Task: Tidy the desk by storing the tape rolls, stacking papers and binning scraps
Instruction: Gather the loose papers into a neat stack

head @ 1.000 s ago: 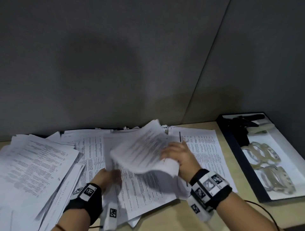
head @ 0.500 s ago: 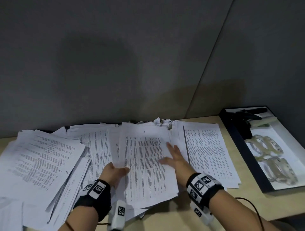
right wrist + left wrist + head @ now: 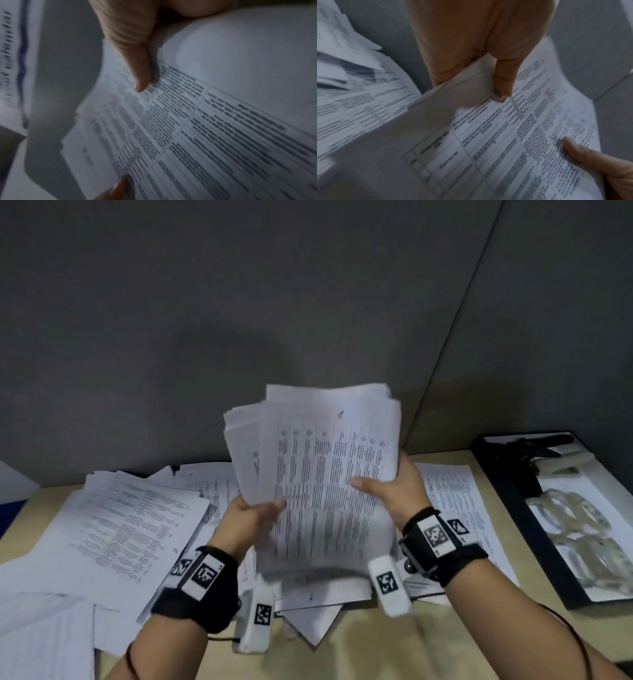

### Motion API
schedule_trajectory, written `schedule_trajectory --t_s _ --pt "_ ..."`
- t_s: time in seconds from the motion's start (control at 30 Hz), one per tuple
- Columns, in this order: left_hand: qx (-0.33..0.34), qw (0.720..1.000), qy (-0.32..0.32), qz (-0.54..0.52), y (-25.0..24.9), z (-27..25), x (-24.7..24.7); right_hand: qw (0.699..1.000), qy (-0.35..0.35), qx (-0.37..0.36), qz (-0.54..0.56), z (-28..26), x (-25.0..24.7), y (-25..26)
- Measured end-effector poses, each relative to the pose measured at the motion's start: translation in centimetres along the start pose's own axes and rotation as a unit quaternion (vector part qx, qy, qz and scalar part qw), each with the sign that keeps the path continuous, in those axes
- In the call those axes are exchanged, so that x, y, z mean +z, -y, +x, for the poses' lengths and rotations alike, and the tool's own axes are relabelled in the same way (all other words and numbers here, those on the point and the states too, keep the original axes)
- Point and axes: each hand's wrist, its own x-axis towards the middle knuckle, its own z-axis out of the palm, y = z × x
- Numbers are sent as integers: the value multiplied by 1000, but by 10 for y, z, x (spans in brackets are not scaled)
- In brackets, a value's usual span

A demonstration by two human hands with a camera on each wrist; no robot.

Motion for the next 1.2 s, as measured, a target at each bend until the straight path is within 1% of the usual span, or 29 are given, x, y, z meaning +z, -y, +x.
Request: schedule_trajectory --t_s 0.1,0.17,0.23,0.3,0.37,0.43,0.53,0.63,0.77,0.87,0.97,1.03,1.1,1.2 --pt "78 996 -16 -34 -22 -5 0 997 -10 -63 31 0 6 23" --pt "110 992 -29 -47 -26 -7 -1 996 -7 -76 51 1 9 28" --pt "125 990 -36 -50 -23 -9 -1 996 -7 -79 43 0 10 24" --pt "115 991 -36 -53 -19 -11 -1 997 -10 -69 24 -1 10 14" --pt "100 993 -22 -53 -16 -11 1 999 -9 -51 8 0 6 1" --pt "96 995 -7 -41 -14 -9 5 1000 -9 -19 -13 4 4 -10" --pt "81 996 -22 -30 -10 -4 10 998 -18 50 -22 7 5 -20" --pt "79 997 -19 5 -4 0 10 995 7 82 -51 2 9 -24" --pt "85 995 -29 39 1 3 9 997 -6 62 -55 1 11 -20" --pt "80 995 -15 54 -5 4 11 998 -10 44 -49 8 6 -10" --pt "62 992 12 109 -5 5 14 999 -27 33 -35 15 -1 -3" --pt "37 992 16 116 1 8 18 998 -20 42 -31 17 -5 -5" --pt "22 994 5 110 9 9 23 998 -5 58 -33 16 -10 -13" --pt "1 997 -8 81 17 0 40 995 0 77 -67 13 -23 -31"
